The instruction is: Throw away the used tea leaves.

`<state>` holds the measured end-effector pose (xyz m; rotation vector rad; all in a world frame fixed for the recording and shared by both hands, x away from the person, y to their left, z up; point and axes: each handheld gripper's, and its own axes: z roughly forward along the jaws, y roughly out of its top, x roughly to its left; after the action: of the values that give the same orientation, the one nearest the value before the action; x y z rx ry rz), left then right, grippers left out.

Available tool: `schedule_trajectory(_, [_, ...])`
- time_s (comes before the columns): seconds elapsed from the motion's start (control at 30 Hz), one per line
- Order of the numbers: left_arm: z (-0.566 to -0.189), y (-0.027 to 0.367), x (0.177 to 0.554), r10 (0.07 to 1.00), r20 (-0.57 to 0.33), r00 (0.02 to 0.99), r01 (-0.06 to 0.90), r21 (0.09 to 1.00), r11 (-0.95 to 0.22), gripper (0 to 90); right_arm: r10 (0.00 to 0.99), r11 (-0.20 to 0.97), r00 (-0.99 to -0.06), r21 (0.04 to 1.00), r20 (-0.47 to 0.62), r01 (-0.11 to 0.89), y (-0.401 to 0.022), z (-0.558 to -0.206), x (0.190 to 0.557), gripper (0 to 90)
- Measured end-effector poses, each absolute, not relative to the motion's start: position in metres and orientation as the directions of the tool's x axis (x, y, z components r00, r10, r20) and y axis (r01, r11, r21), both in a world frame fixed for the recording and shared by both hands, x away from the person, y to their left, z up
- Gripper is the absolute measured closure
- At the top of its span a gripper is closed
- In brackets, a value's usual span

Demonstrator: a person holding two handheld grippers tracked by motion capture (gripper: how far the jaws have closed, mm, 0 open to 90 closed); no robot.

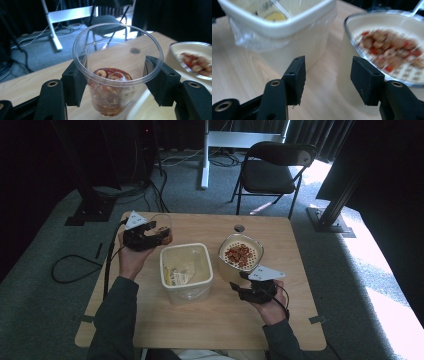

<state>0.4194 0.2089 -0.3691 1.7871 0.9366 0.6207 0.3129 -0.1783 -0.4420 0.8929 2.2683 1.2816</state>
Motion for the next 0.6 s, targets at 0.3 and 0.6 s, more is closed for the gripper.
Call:
schedule_trajectory(0.3, [-0.348,0.177,0.415,0.771,-0.006,0.637,0.292,0.927,-0.234,38.0,0.703,0.342,-0.709,0.902,-0.06,0.263,-0.17,-0.407,0.329,39.5])
schedule_trajectory(0.6, [-0.34,0.142,0.41,0.699,-0.016,0.715,0.277,0.924,-0.262,38.0,0.687,0.293,-0.726,0.926,-0.032,0.237,-0.148,-0.396,0.361,37.0])
